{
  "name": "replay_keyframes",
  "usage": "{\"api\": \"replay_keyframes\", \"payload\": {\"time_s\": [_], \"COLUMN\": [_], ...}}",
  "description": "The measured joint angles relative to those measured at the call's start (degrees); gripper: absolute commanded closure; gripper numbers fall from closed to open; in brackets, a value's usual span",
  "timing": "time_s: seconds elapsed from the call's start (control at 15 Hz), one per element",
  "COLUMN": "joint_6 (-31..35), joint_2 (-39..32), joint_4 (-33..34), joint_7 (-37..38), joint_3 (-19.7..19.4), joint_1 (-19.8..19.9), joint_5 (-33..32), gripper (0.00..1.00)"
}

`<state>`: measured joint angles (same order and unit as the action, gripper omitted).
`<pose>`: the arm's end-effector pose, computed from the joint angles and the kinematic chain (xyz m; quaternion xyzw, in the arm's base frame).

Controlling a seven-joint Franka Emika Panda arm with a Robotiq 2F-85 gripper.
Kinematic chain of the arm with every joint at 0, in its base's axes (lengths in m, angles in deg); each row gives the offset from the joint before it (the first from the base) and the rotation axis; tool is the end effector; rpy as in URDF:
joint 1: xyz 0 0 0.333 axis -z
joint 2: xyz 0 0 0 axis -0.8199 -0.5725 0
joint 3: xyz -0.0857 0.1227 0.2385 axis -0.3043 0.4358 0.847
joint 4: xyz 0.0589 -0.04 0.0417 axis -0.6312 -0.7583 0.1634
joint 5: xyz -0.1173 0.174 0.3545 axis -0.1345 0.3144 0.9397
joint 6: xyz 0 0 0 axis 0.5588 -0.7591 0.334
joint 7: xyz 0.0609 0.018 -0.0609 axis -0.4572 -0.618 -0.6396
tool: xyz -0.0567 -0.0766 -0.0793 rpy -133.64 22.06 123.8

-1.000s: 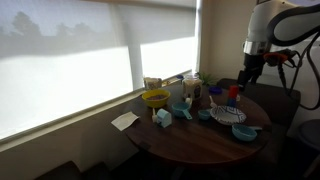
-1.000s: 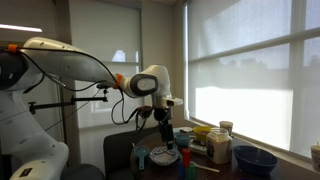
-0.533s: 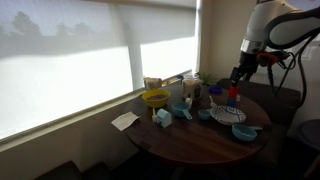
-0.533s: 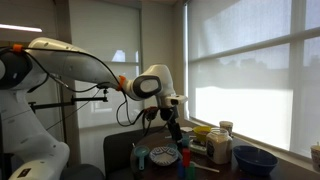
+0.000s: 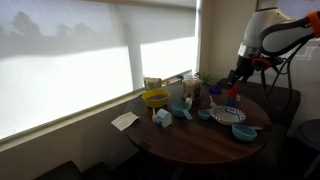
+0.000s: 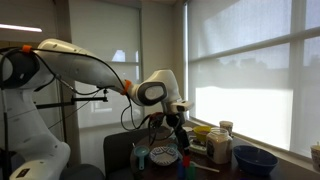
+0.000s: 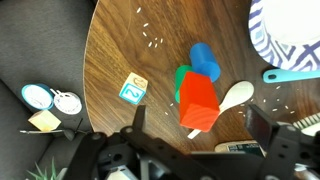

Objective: Put the orange block on the table then put the blue block on top of the orange block

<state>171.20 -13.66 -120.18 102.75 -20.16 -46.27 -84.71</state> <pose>0.4941 -0.1050 0.4320 0.9728 -0.1852 0.1211 0.0686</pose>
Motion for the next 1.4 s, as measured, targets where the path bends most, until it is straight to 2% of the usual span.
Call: {"api": "replay_keyframes", "payload": {"time_s": [0.13,0.27,0.33,0.4,0.47,0.6,0.87,1.4], "joint_6": [0.79,1.69,2.11,2.44,2.70,3.02,3.59,4.24], "joint_2": [-0.53,-0.92,-1.08,-1.23,-1.40,-1.70,-2.18,-1.82], "joint_4": [-0.01,-0.01,-0.02,-0.03,-0.03,-0.04,-0.03,-0.01], "joint_7": [0.00,0.09,0.14,0.22,0.28,0.36,0.48,0.47], "joint_3": [-0.22,-0.41,-0.49,-0.54,-0.57,-0.62,-0.79,-1.27], "joint_1": [0.07,0.08,0.08,0.08,0.08,0.08,0.08,0.07], "joint_5": [0.05,0.13,0.21,0.26,0.29,0.37,0.63,2.92], "gripper": [0.19,0.21,0.28,0.30,0.38,0.63,0.91,0.92]}}
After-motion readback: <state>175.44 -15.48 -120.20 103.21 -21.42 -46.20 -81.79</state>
